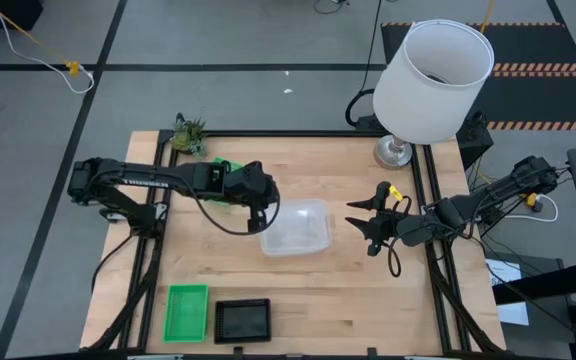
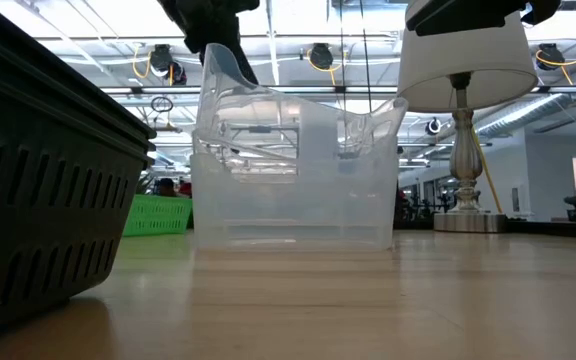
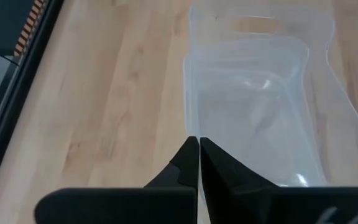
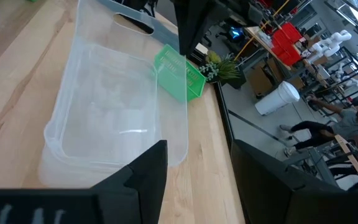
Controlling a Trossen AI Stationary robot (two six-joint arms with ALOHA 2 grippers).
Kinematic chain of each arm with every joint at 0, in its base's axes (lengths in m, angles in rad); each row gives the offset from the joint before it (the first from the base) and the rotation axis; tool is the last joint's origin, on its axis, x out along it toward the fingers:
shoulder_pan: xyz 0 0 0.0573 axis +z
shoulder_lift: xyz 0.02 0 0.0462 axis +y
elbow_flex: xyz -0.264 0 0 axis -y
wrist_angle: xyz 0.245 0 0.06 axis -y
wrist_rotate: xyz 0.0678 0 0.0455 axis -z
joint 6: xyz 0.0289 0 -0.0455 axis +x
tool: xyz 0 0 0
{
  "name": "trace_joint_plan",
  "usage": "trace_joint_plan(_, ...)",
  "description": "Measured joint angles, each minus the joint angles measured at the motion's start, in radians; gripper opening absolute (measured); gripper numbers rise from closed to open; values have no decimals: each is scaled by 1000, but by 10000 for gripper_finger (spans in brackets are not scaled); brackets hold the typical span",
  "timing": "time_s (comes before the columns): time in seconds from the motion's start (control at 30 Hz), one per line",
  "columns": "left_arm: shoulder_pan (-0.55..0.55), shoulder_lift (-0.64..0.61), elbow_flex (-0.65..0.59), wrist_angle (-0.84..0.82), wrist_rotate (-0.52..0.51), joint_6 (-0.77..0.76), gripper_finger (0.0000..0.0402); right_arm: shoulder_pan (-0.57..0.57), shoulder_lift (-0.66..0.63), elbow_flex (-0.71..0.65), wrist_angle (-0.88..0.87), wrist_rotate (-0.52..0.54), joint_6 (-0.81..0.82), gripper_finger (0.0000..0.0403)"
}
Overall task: Stack baskets by color
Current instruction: Stack the top transparent bin on the bottom stacked transparent bins, then stack the top green bin on the bottom stacked green bins
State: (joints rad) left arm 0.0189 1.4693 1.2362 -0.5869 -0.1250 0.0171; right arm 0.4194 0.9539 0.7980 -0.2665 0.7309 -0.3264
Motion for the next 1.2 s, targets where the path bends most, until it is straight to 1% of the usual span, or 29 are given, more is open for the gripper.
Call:
trace_joint_plan(0.2, -3, 24, -2, -7, 0, 13, 11, 0, 0, 0, 0, 0, 0, 171)
trace_joint_plan(0.27, -2, 27, -28, 19, 2, 26, 8, 0, 0, 0, 0, 0, 0, 171)
trace_joint_plan(0.37, 2, 23, -85, 126, 12, 26, 4, 0, 0, 0, 0, 0, 0, 171)
trace_joint_plan(0.4, 5, 24, -101, 138, 22, 26, 7, 0, 0, 0, 0, 0, 0, 171)
trace_joint_plan(0.6, 13, 26, -153, 126, 23, 22, 57, 0, 0, 0, 0, -2, 0, 171)
trace_joint_plan(0.83, 5, 18, -157, 118, 14, -1, 119, 1, 0, 0, 0, -2, 2, 171)
trace_joint_plan(0.93, 4, 16, -156, 108, 1, -20, 134, 1, 0, 0, 0, -2, 3, 171)
trace_joint_plan(1.03, 5, 7, -157, 74, -57, -76, 136, 1, 0, 0, 0, -2, 3, 171)
trace_joint_plan(1.2, 5, 6, -156, -25, -219, -177, 127, 0, 0, 0, -12, -2, 4, 171)
